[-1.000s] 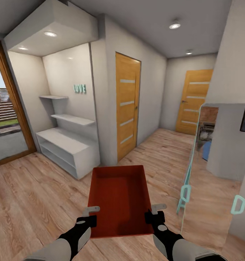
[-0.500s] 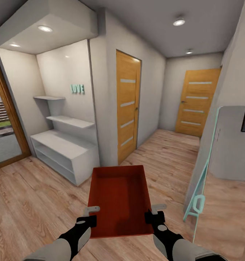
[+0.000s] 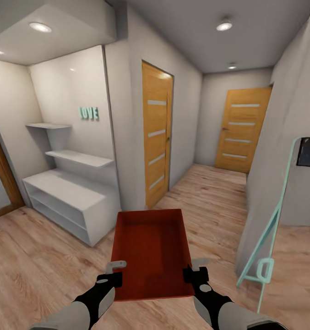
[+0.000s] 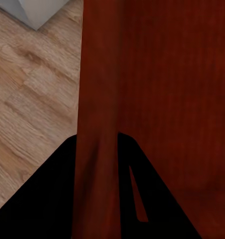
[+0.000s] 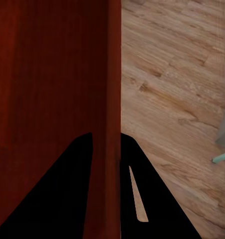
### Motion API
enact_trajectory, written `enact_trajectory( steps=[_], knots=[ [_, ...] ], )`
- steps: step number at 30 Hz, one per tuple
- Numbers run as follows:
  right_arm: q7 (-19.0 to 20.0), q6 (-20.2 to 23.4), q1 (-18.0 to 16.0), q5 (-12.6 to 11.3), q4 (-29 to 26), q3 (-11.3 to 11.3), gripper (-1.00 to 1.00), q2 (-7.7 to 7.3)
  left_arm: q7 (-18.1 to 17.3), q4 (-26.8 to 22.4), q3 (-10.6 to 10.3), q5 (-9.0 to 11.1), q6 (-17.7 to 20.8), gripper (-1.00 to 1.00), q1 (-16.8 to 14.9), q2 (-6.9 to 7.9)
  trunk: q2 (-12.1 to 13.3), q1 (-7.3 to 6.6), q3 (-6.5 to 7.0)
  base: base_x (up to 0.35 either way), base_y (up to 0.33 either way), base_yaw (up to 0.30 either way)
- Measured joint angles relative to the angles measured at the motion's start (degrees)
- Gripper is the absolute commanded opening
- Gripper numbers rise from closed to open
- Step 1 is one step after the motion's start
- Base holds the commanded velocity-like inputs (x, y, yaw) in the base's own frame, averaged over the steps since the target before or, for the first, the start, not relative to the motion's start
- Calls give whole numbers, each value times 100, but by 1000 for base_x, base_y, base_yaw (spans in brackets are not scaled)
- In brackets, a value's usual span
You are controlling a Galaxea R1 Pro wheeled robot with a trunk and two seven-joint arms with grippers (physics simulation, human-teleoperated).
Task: Move the two storage containers from the living room to the garage. In the garage, place one container on the floor and stack the other container on top of it (either order is fine).
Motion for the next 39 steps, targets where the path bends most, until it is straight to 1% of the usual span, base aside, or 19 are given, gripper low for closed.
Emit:
enact_trajectory(
  steps=[6, 16, 19, 39],
  knots=[
    [0, 1, 0, 1, -1, 0, -100, -1, 1, 1, 3, -2, -1, -100, 0, -1, 0, 0, 18, 298, 220, -231],
    [-1, 2, -1, -1, -1, 6, -100, 2, 0, 1, -4, 11, -7, -100, 1, 2, 0, 0, 21, 299, 208, -29],
    [-1, 5, -1, 2, -2, 5, -100, 0, -1, 3, -3, 11, -7, -100, 1, 1, 0, 0, 21, 313, 122, -156],
    [-3, 6, -1, 5, -5, 6, -100, 1, -2, 7, -6, 19, -13, -100, 1, 1, 0, 0, 21, 321, 10, -276]
  ],
)
